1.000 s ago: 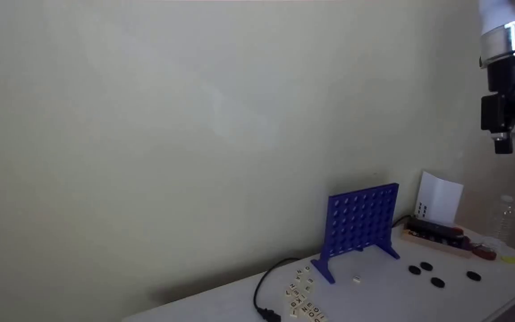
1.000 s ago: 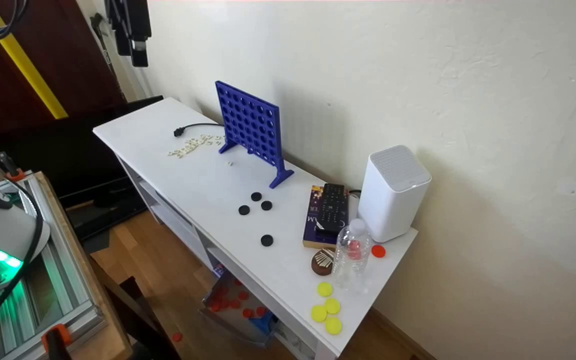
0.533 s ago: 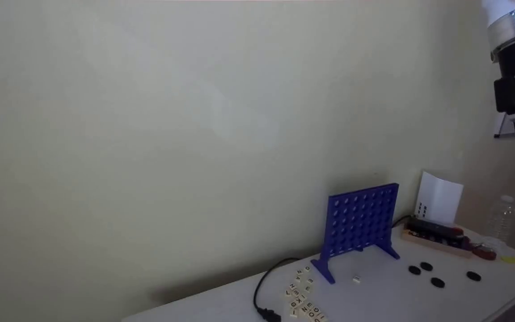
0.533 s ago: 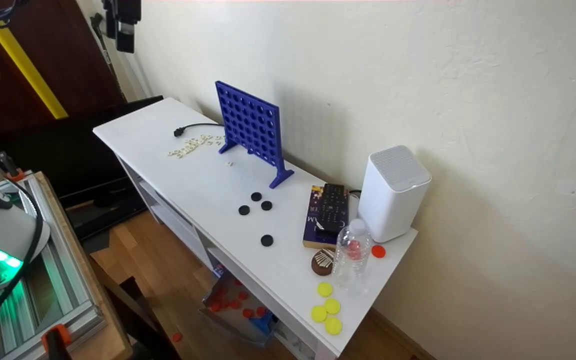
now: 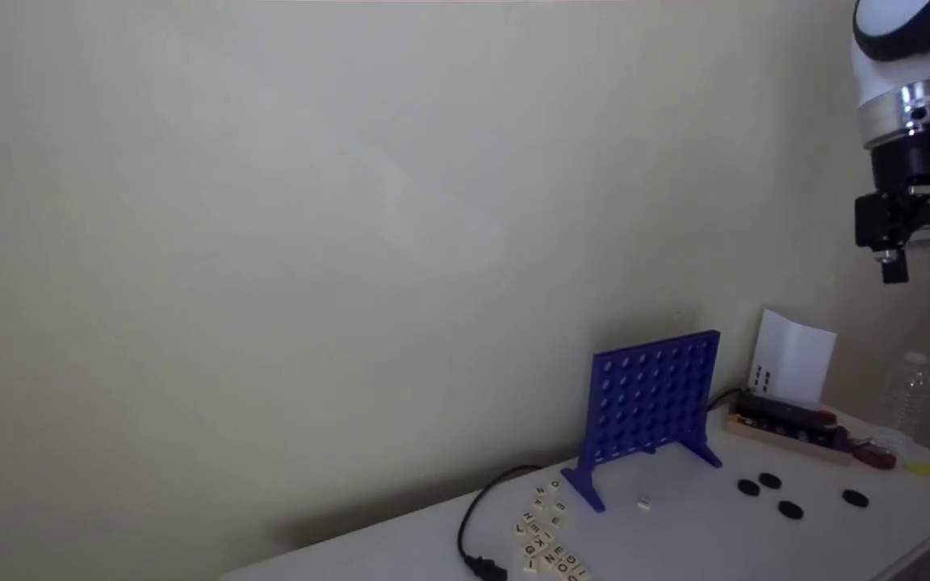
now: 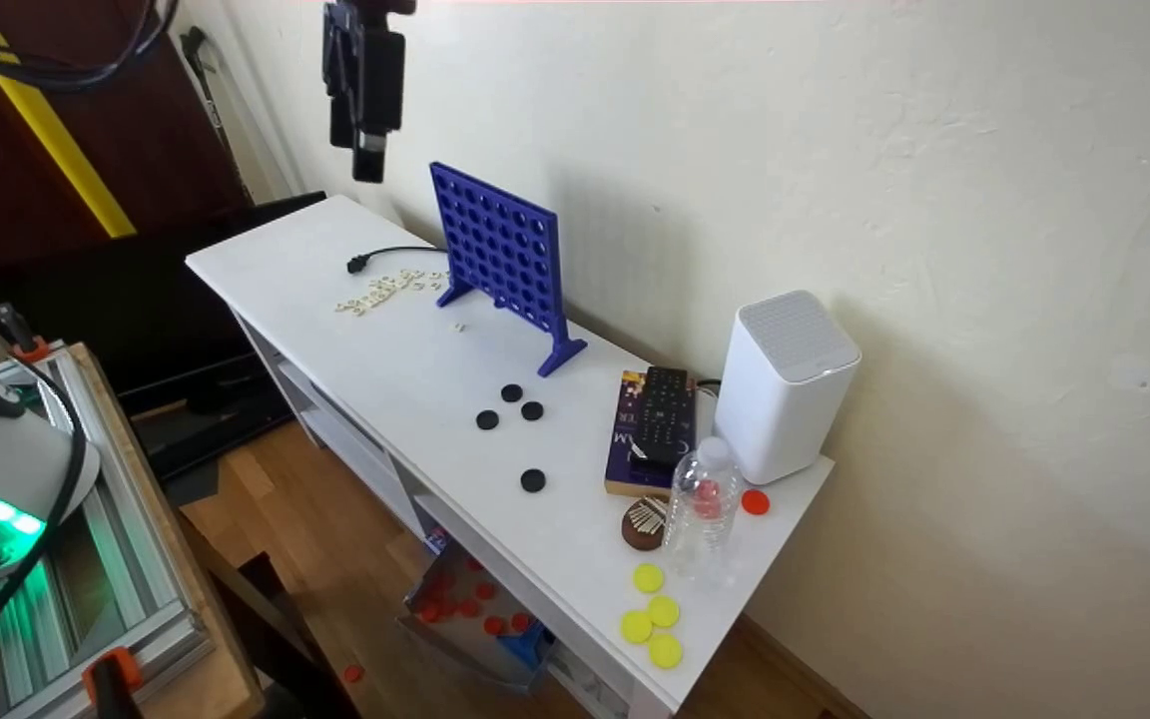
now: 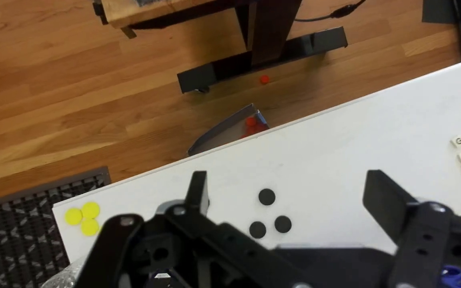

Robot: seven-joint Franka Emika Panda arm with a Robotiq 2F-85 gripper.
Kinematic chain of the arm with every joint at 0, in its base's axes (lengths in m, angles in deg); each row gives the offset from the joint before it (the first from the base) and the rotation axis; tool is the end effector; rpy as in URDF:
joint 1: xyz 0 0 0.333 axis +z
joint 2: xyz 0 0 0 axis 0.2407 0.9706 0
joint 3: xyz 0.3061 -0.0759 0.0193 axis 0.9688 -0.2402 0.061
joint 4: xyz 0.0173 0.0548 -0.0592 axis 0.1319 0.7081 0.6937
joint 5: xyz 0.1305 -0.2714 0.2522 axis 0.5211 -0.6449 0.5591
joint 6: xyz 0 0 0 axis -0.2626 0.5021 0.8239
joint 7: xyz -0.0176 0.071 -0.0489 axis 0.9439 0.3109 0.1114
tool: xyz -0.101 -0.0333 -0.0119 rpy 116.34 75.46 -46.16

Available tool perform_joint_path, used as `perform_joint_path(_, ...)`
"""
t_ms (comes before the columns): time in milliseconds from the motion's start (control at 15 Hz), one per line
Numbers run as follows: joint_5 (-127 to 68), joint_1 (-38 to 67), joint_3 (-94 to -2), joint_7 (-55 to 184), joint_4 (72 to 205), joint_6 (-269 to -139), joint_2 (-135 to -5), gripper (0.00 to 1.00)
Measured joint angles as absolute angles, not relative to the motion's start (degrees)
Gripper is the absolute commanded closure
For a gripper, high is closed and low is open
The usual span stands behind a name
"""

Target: Put one black chip in the blue gameboard.

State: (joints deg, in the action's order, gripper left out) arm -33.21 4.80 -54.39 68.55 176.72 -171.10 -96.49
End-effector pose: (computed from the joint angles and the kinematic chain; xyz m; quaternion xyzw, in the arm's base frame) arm 0.4188 -0.1596 0.4028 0.9746 -0.1476 -0.1684 0.0093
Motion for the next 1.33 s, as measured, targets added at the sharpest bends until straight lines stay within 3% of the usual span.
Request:
perform_joint_path(733,-33.83,4.31,-54.56,67.33,176.51,-174.89,-90.02,0.0)
perform_joint_path(1333,-20.1,2.06,-54.09,80.22,179.19,-200.37,-70.09,0.0)
